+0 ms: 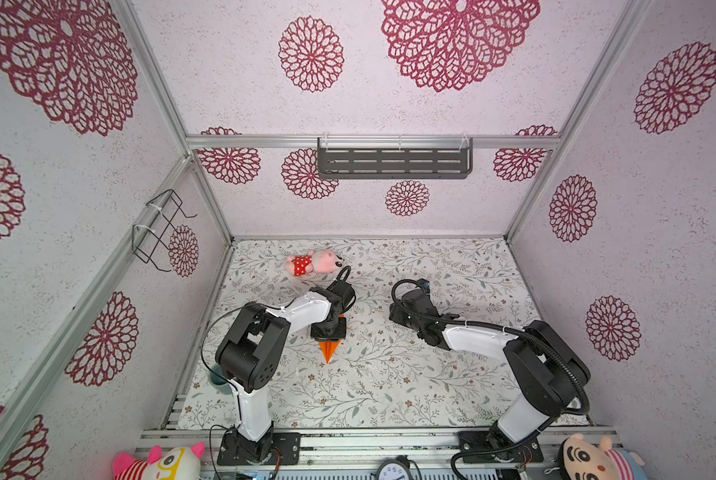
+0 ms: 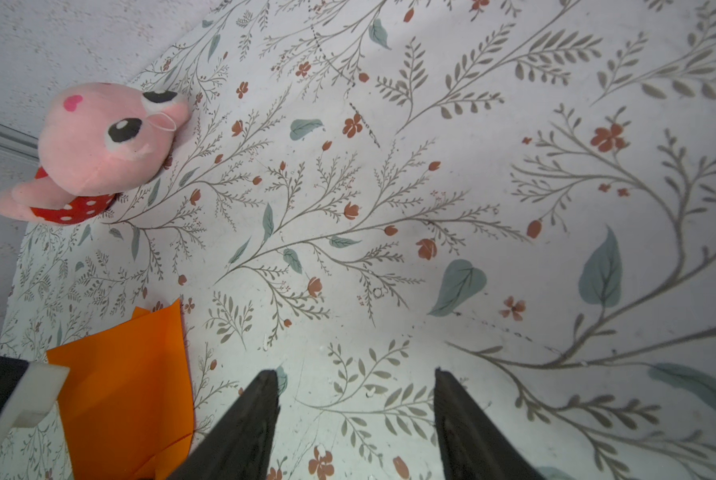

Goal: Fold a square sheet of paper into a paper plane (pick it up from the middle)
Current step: 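Release the keel with the right gripper and draw it back from the plane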

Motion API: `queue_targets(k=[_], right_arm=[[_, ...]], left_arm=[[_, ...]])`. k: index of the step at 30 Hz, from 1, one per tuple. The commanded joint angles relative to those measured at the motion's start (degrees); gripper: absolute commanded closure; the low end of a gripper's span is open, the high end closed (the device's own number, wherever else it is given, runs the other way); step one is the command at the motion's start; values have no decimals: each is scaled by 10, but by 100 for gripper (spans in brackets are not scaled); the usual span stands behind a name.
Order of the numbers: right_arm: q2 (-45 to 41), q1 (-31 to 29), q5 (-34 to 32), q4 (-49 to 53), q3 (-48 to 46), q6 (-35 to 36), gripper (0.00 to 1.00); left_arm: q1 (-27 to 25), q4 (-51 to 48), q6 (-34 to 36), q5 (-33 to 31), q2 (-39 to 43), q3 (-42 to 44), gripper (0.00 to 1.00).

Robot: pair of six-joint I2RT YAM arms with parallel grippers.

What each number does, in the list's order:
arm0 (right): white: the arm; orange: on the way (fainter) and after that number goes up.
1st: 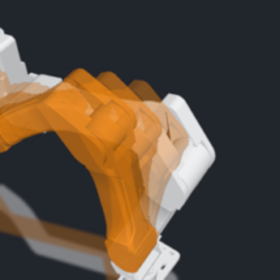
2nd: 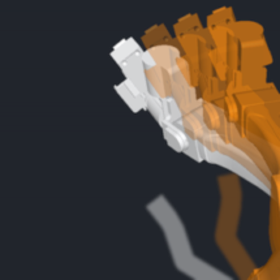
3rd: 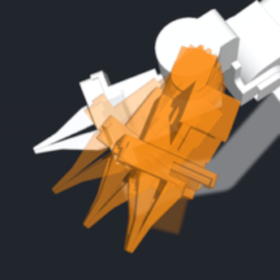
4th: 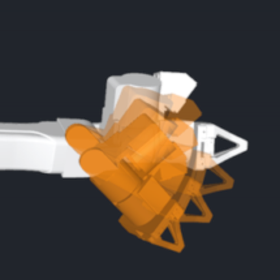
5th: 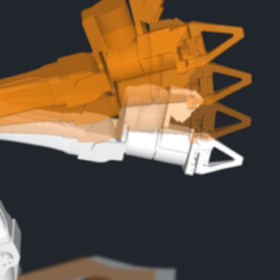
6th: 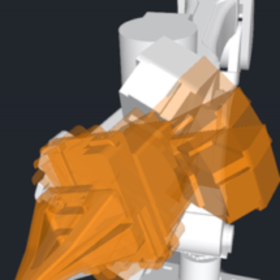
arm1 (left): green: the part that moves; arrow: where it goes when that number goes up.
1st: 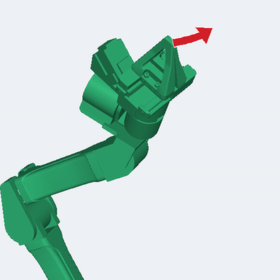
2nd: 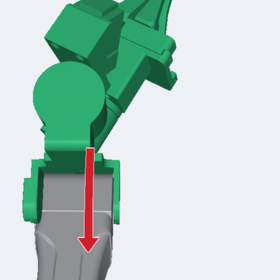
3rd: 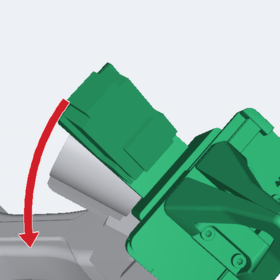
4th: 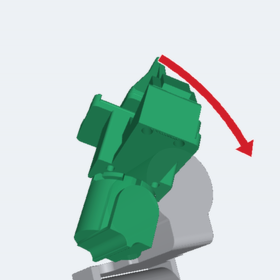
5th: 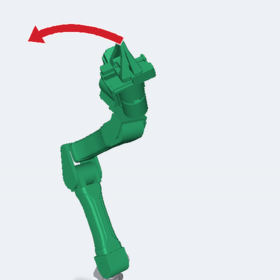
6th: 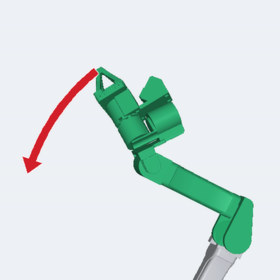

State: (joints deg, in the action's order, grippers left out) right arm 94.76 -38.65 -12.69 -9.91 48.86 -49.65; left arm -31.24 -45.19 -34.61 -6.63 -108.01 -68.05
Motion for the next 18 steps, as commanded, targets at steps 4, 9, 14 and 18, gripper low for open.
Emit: queue_targets(k=[4,9,14,18], right_arm=[[-7,4,-5,8,18,-5,38],[-34,10,-34,25,7,1,35],[-85,24,-85,40,-27,24,25],[-137,42,-121,56,-58,45,15]], left_arm=[[-3,5,-5,-10,9,2,92],[-7,-4,-11,-8,43,-26,96],[-32,24,-33,-3,23,-79,97],[-53,21,-53,-9,-39,-170,97]])
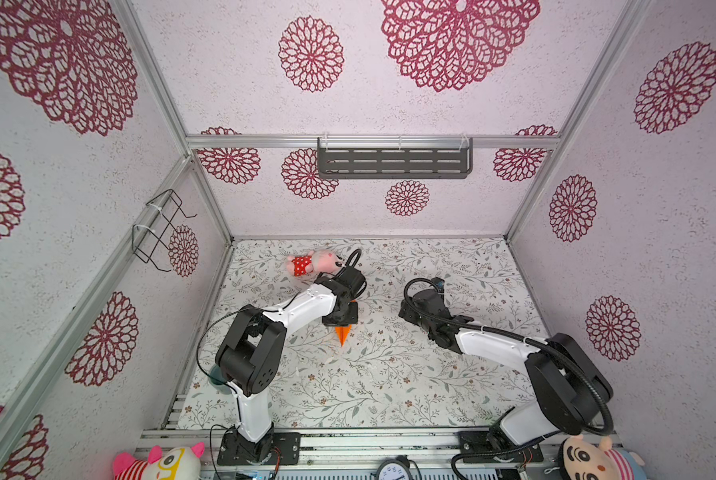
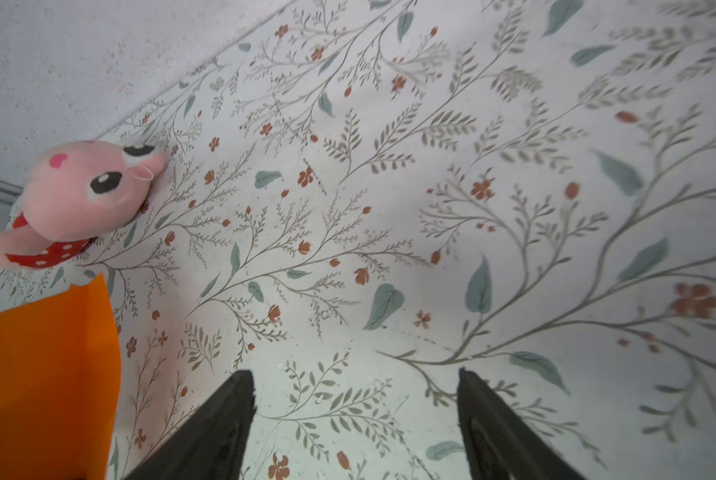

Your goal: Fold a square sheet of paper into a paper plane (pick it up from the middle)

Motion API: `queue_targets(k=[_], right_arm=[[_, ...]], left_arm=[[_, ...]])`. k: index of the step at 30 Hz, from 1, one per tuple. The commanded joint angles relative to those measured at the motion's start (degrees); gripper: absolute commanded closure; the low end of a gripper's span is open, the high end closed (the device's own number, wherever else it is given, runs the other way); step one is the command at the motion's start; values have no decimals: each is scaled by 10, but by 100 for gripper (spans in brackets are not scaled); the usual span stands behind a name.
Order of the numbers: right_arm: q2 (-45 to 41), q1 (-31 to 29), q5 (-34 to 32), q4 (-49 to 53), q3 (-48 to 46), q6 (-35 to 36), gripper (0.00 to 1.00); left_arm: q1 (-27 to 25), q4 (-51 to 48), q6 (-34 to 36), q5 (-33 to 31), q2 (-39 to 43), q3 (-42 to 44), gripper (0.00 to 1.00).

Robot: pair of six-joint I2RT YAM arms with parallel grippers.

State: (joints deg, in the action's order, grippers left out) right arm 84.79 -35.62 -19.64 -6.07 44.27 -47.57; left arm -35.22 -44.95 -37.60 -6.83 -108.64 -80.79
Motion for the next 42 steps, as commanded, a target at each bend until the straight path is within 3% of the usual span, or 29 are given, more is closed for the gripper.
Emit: queue_targets(k=[1,9,18,31,42], right_arm=[[-51,16,-59,19,-22,30,13],[-147,46,-63,19,-89,44,11],[-170,54,-43,16,-106,45,11],[-153,54,-24,0,-102,36,12],[-142,55,-20,2,-92,32,12]], left_arm=[[-17,16,-27,-12,-69,-66,96],[-21,-32,-31,-43,-194,-233,91],[-20,-82,-38,-64,-275,-329,90],[-13,-81,-50,-53,-293,-324,83],[-7,-74,-56,-37,-295,-305,82]])
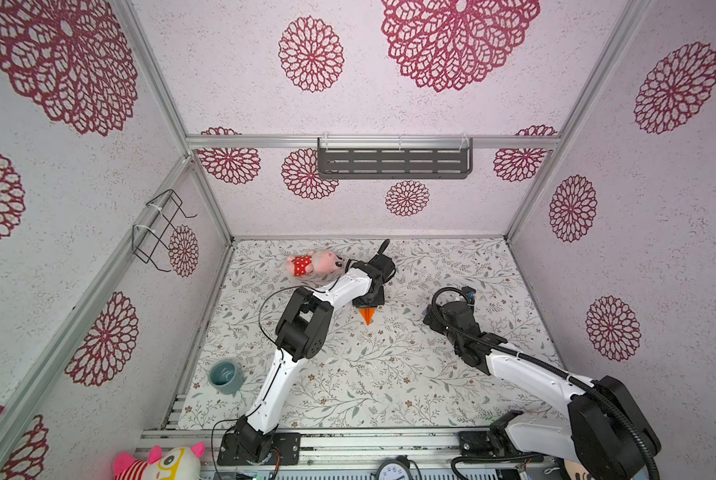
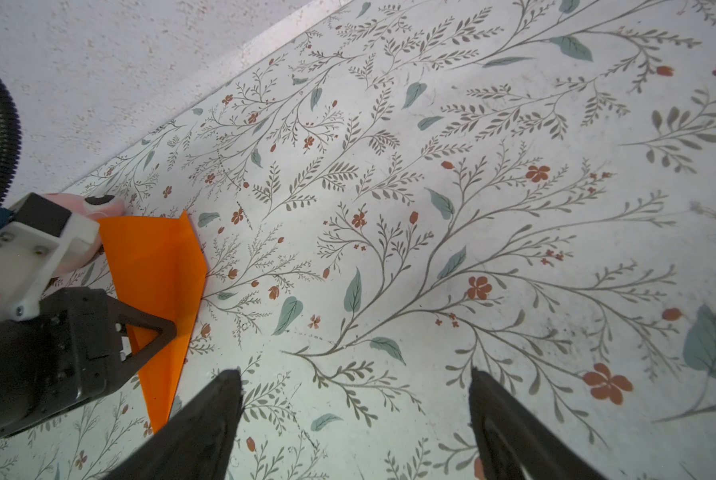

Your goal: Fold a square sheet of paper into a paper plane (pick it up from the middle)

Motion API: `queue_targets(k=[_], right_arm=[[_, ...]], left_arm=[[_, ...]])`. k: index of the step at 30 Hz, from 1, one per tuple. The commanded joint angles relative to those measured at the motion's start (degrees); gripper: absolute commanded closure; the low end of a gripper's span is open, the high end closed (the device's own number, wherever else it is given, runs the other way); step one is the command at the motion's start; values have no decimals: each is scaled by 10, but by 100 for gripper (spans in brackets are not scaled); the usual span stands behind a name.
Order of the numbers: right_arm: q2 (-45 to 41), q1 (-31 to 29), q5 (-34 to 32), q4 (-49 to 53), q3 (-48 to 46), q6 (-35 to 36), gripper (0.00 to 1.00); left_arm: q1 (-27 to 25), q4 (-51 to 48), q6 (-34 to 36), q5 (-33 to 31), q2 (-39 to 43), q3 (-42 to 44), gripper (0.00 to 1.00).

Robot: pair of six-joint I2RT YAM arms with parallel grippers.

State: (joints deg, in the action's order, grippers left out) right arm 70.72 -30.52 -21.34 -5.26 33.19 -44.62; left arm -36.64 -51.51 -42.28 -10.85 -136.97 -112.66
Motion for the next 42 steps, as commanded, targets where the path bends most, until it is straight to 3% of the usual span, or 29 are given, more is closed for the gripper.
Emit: queue_targets(k=[1,6,10,15,19,25,27,38,42], right_arm=[[-1,5,-6,-4,22,4,12],[-1,5,-29,16,50,23,9],[-1,7,-59,36,84,47,1],[-14,10,-103,35,124,110,1],[-23,17,-159,-1,144,185,1],[-47,50,-215,-77,106,282,1],[-63,63,-220,-105,69,302,1],[-148,143,-208,-285,-185,369,1],[-130,178,-145,-358,-225,383,1]], left_arm=[[8,-8,-8,2,-4,14,81],[9,-9,0,-10,54,14,64],[10,-7,2,-33,118,31,49],[20,22,8,-52,220,87,41],[43,70,13,-112,338,173,31],[109,166,32,-221,528,368,13],[131,210,53,-258,594,448,1],[245,430,174,-363,810,787,3],[276,575,236,-338,848,887,3]])
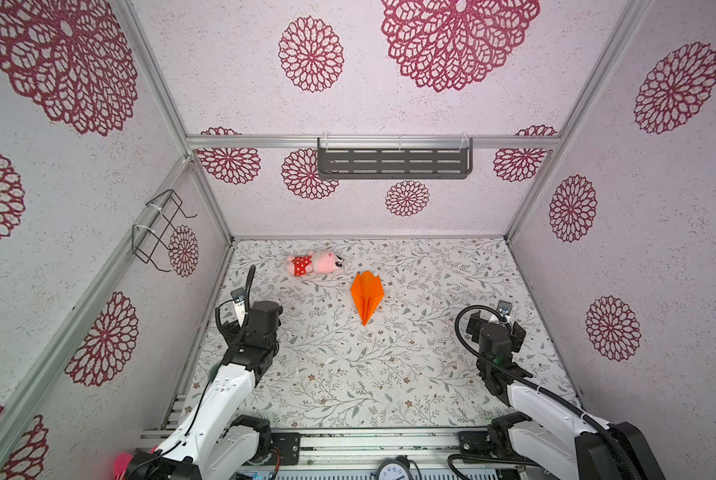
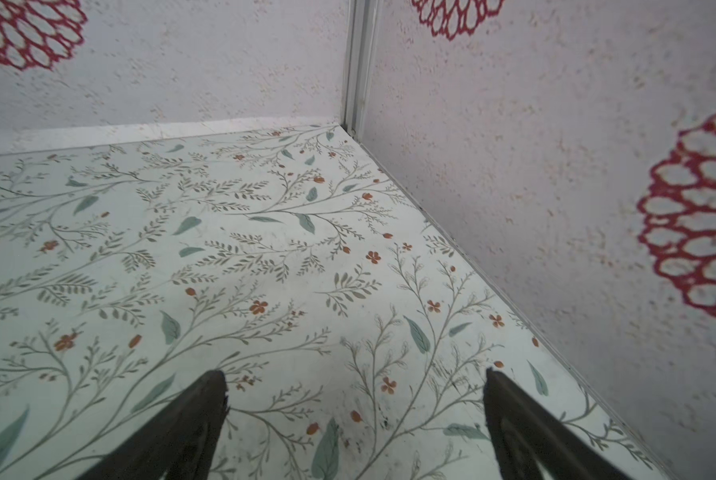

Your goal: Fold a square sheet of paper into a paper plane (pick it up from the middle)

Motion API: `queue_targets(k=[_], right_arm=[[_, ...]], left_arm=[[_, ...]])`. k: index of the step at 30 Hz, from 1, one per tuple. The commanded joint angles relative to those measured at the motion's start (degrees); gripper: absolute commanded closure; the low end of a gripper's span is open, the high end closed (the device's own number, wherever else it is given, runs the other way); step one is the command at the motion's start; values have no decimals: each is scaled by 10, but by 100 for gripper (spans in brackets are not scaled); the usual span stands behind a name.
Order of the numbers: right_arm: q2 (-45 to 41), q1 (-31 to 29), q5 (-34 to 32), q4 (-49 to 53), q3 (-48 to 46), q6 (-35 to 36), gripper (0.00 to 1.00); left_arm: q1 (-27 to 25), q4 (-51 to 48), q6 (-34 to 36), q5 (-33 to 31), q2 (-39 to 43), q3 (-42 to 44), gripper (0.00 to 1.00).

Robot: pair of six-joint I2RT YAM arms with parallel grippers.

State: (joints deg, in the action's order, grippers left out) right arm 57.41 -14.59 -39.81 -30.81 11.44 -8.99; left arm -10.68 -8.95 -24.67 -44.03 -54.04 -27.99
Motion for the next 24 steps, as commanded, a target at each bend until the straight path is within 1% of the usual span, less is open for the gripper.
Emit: queue_targets(k=[1,3,6,9,11,15,17,21,24], right_arm=[[13,28,60,-126,-15,32,1],[44,48,94,-176,-26,41,1],[90,71,147,-222,-26,60,1],[121,90,202,-238,-13,73,1],[136,101,222,-248,-6,76,1],[159,125,267,-280,-3,77,1],[170,135,289,-295,-2,78,1],[190,146,315,-310,8,77,1],[223,151,335,-357,4,72,1]], left_arm=[[23,178,71,6,23,58,3],[44,263,105,63,26,101,3],[77,359,127,140,8,140,3],[90,370,146,191,-22,131,3],[95,384,160,210,-52,127,3],[109,406,184,275,-107,108,3],[119,466,199,295,-136,113,3],[154,481,197,350,-184,84,3],[173,518,194,388,-214,78,3]])
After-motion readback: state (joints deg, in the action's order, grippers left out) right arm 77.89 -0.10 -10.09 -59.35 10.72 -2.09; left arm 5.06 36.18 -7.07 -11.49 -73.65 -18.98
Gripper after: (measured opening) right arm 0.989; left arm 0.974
